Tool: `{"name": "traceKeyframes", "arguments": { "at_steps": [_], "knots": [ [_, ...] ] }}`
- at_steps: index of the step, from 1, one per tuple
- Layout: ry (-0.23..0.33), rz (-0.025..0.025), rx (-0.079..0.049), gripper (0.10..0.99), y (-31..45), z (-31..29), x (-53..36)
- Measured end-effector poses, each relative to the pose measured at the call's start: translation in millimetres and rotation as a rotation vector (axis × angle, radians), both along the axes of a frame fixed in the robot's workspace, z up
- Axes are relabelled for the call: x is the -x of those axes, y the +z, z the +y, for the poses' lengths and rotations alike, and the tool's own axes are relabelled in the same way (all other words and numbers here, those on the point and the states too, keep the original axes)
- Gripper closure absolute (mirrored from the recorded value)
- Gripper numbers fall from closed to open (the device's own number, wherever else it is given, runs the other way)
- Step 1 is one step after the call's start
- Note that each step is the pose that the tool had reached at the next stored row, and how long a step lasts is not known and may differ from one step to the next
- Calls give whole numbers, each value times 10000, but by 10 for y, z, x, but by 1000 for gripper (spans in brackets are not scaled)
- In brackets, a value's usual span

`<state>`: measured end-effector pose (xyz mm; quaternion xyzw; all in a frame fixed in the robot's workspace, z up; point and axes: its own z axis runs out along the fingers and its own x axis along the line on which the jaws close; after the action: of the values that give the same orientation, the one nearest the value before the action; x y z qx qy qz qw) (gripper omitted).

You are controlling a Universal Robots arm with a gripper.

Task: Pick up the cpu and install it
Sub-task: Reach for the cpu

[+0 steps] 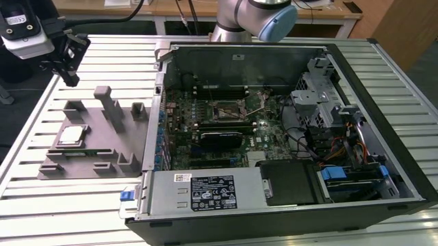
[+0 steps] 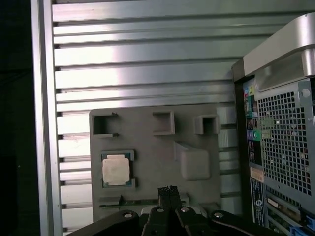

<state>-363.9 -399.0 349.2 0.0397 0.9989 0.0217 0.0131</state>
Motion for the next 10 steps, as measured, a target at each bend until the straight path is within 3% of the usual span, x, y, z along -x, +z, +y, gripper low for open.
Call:
{"name": "traceKeyframes", "arguments": {
  "at_steps": [10],
  "knots": [
    [-1, 1, 1, 980, -161, 0, 63]
  ]
}}
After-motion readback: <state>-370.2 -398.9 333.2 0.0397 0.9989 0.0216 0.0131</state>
